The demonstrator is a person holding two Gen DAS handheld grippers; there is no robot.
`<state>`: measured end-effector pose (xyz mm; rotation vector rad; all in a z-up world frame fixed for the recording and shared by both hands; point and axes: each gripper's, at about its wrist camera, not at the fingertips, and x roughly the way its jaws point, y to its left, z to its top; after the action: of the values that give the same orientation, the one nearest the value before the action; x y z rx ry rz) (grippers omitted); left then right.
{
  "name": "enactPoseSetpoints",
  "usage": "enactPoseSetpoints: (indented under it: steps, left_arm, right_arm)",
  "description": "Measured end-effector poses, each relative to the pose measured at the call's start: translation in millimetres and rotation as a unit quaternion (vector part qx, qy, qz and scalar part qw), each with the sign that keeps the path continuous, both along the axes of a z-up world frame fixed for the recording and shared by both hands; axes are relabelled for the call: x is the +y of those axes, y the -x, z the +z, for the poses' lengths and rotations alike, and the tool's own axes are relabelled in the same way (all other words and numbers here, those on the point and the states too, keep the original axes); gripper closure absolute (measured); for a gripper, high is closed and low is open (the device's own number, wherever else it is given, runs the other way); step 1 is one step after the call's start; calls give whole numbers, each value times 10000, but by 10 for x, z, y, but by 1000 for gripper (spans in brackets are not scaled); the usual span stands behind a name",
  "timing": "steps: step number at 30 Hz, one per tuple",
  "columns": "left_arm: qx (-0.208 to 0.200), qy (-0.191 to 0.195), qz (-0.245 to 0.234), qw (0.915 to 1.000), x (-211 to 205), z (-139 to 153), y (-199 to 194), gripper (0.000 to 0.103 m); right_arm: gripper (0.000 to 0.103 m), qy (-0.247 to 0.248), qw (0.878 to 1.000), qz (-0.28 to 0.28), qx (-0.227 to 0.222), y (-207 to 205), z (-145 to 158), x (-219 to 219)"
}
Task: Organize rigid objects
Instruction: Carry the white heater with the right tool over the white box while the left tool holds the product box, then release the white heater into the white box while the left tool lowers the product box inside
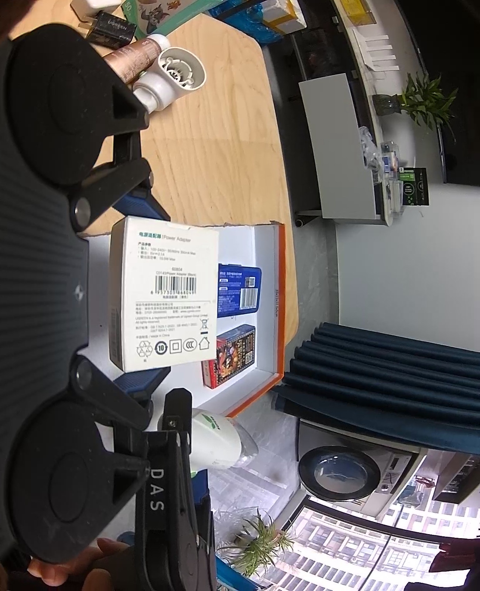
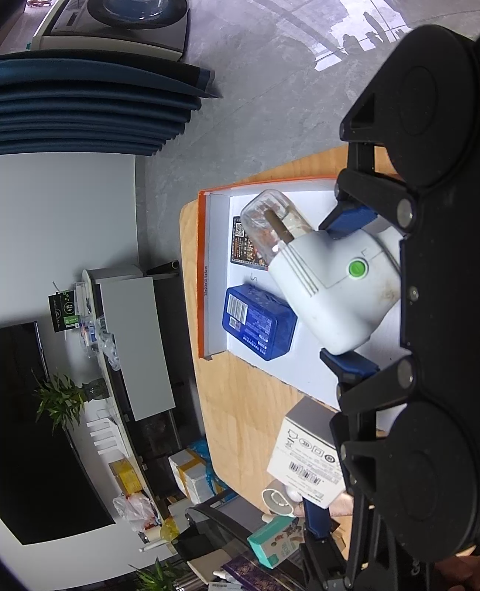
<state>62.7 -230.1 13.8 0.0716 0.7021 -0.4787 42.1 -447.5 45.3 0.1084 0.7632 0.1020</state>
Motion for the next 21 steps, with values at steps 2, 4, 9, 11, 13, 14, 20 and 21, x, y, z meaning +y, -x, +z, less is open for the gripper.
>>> enactPoseSetpoints:
  steps: [2, 4, 9, 11, 13, 14, 20, 21]
  left_arm:
    - [13, -3, 11, 10000, 5, -9, -6, 24]
    - [27, -11, 43, 10000, 9, -14, -11, 24]
    - [53, -14, 101, 9999, 56, -11, -33, 24]
    - [37, -30, 122, 9999, 69, -4, -41, 24]
    - [45, -29, 133, 9999, 72, -1, -48, 24]
    - [40, -32, 137, 9999, 69, 2, -49, 24]
    - [42, -79, 100, 9999, 45, -3, -65, 24]
    - [45, -89, 94, 9999, 37, -7, -68, 24]
  right_arm:
    - [25, -8, 10000, -4, 25, -17, -18, 3]
    - [25, 17, 10000, 16, 58, -46, -34, 4]
    - [25, 57, 9997, 141, 191, -126, -100, 2]
    - [25, 59, 9996, 176, 233, -156, -119, 5]
    - [25, 54, 9995, 185, 262, -179, -141, 16]
    - [25, 71, 9994, 170, 282, -197, -150, 16]
    - [23, 121, 9993, -30, 366, -280, -217, -4]
    - [23, 126, 9993, -107, 346, -282, -216, -17]
